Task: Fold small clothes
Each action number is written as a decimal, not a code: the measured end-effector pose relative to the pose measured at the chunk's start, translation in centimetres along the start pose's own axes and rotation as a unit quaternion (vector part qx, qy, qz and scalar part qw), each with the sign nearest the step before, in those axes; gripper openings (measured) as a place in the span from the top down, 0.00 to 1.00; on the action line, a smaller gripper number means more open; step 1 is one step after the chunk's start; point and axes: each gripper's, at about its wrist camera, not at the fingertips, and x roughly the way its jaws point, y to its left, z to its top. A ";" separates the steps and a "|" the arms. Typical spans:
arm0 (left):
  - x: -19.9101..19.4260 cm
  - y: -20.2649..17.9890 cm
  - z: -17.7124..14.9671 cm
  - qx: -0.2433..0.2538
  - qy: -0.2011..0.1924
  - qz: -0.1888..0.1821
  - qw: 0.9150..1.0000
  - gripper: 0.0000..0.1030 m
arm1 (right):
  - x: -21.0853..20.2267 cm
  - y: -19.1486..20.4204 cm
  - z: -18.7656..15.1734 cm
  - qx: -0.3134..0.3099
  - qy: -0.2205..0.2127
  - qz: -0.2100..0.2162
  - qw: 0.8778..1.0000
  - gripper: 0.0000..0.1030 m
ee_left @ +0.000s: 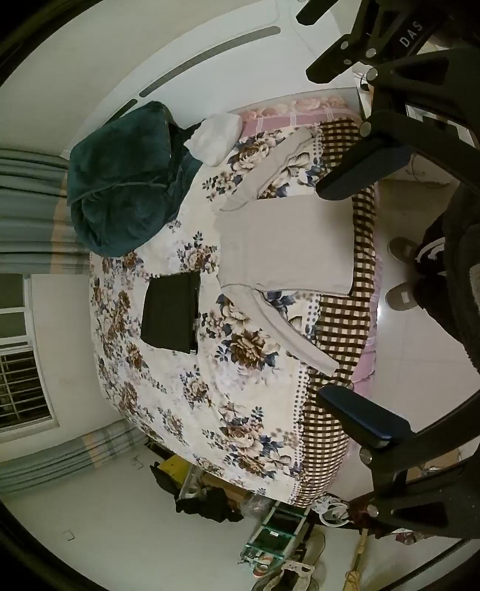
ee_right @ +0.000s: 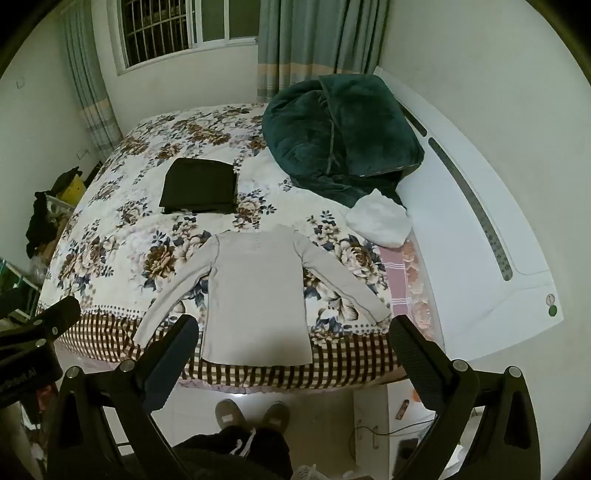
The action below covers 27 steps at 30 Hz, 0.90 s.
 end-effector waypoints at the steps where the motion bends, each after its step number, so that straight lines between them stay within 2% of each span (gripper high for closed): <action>1: 0.0 0.0 0.0 0.000 0.000 0.000 1.000 0.01 | 0.0 0.0 0.0 0.000 0.000 0.000 1.000 0.00; 27: 0.1 0.8 0.0 -0.003 -0.002 -0.004 1.000 0.01 | -0.3 0.6 0.4 -0.003 0.000 0.000 1.000 0.00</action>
